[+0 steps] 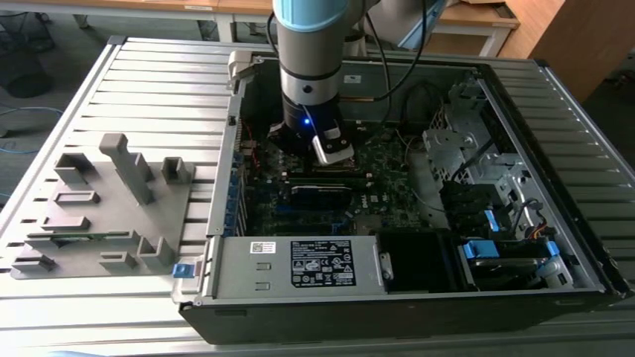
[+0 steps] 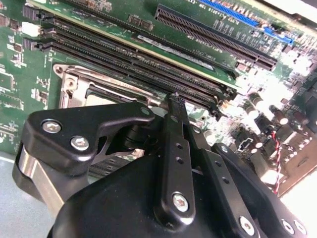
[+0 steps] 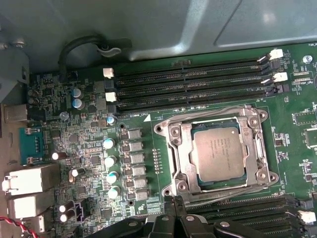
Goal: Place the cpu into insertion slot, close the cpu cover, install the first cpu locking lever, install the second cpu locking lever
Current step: 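Install the second cpu locking lever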
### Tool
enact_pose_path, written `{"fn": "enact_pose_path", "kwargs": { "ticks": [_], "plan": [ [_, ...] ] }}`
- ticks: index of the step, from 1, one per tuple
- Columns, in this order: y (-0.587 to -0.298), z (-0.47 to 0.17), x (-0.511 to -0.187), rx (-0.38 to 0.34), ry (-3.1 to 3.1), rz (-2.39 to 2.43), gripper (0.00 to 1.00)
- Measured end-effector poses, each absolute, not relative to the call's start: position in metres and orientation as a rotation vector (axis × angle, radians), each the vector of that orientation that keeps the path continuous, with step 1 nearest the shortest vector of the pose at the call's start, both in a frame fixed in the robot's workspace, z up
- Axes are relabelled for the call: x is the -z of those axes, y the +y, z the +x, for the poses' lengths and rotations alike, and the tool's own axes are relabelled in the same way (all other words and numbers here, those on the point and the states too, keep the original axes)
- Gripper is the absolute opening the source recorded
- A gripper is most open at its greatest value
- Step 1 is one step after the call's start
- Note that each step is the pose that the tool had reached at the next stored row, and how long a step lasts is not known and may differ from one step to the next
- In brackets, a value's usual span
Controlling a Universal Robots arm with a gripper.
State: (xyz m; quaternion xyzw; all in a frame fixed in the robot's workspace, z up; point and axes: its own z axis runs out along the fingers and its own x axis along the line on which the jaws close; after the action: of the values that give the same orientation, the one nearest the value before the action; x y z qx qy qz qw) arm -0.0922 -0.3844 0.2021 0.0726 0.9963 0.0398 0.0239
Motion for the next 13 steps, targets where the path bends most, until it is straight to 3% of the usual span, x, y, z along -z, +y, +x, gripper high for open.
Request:
{"fn": "enact_pose_path", "kwargs": {
  "ticks": [13],
  "plan": [
    [-0.3846, -0.0929, -0.1991, -0.155, 3.083, 0.226, 0.1]
  ]
}}
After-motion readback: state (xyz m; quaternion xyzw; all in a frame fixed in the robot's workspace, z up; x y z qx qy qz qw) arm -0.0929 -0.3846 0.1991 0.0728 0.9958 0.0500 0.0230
